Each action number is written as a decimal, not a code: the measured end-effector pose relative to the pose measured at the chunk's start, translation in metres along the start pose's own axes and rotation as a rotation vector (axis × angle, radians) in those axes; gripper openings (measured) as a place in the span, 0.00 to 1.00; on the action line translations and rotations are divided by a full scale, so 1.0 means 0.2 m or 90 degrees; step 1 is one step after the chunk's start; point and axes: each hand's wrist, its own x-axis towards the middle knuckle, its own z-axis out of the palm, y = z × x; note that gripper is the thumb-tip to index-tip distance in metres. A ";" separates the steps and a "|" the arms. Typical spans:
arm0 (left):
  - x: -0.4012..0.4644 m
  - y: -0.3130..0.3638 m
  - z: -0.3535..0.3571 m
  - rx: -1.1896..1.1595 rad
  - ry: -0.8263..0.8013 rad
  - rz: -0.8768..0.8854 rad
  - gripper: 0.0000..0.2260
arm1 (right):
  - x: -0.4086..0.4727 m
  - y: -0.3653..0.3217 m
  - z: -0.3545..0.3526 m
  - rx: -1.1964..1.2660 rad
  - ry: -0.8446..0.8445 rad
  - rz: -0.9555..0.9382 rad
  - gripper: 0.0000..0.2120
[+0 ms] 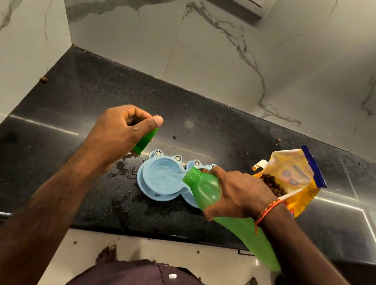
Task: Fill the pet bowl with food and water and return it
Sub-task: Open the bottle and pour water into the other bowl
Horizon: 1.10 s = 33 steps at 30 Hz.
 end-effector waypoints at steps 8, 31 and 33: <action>0.03 0.00 -0.02 0.024 -0.022 -0.005 0.20 | -0.01 -0.03 0.04 0.050 0.027 0.011 0.54; 0.03 0.61 -0.18 0.430 -0.054 0.364 0.28 | 0.08 -0.40 -0.23 0.486 0.422 -0.232 0.48; 0.03 0.66 -0.20 0.514 -0.008 0.449 0.25 | 0.11 -0.43 -0.29 0.500 0.437 -0.260 0.48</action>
